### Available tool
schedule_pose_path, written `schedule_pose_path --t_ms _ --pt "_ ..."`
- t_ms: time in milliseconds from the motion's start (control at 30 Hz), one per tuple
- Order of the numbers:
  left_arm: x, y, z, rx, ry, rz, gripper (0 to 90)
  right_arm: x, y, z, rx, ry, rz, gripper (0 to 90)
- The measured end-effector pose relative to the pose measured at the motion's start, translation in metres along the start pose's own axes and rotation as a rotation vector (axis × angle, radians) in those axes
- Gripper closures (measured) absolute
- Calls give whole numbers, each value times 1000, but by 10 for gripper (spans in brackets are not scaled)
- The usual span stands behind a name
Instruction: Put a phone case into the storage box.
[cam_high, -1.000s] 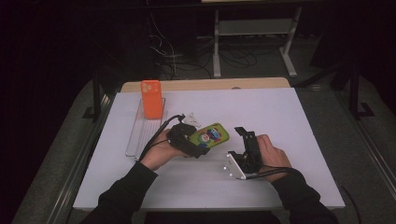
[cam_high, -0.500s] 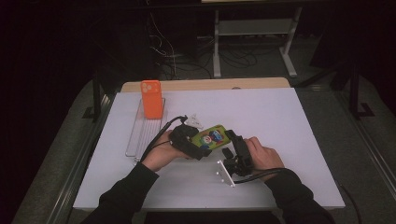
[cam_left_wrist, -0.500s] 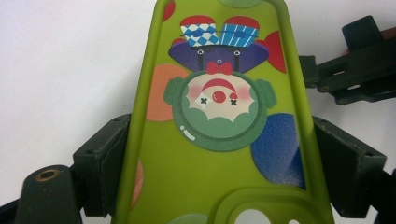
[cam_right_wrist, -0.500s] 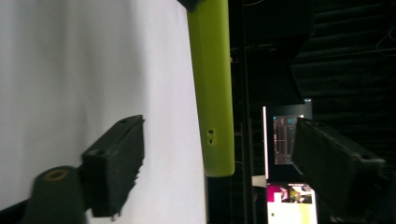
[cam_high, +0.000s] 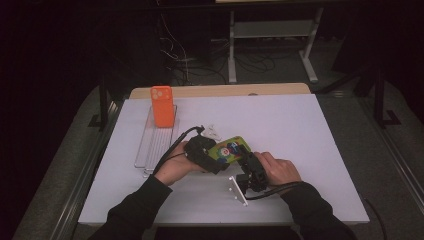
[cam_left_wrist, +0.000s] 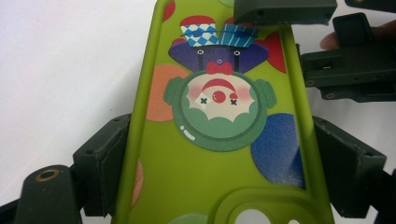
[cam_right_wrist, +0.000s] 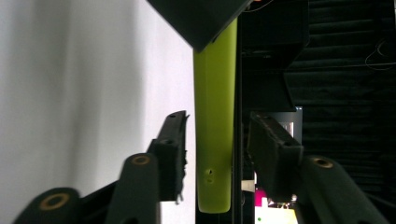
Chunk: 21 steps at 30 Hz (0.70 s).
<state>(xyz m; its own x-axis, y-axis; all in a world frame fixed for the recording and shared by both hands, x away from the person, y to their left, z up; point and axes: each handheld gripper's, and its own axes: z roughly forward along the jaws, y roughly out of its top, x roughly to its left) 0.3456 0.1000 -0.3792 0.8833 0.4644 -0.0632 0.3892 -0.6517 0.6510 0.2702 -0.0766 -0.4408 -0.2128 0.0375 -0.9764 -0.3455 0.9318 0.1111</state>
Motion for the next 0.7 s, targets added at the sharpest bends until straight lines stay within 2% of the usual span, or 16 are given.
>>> schedule_pose_path --t_ms 267,400,500,567,633,667,700 --pt "1 0 -1 5 -2 6 153 -1 1 -2 -15 19 -23 741" --pt "1 0 -1 -21 -1 9 145 0 2 -2 -4 20 -25 753" --pt "1 -1 -2 -32 20 12 116 -1 1 -1 4 14 -21 755" --pt "0 -1 -3 -68 -1 -10 78 1 1 -1 9 4 -9 756" --pt "1 0 -7 -51 -1 21 46 2 0 0 15 1 3 756" --pt "1 0 -7 -60 -2 13 17 2 0 0 25 4 14 756" --pt "2 -1 -9 -61 0 18 11 0 -1 1 18 6 1 756"
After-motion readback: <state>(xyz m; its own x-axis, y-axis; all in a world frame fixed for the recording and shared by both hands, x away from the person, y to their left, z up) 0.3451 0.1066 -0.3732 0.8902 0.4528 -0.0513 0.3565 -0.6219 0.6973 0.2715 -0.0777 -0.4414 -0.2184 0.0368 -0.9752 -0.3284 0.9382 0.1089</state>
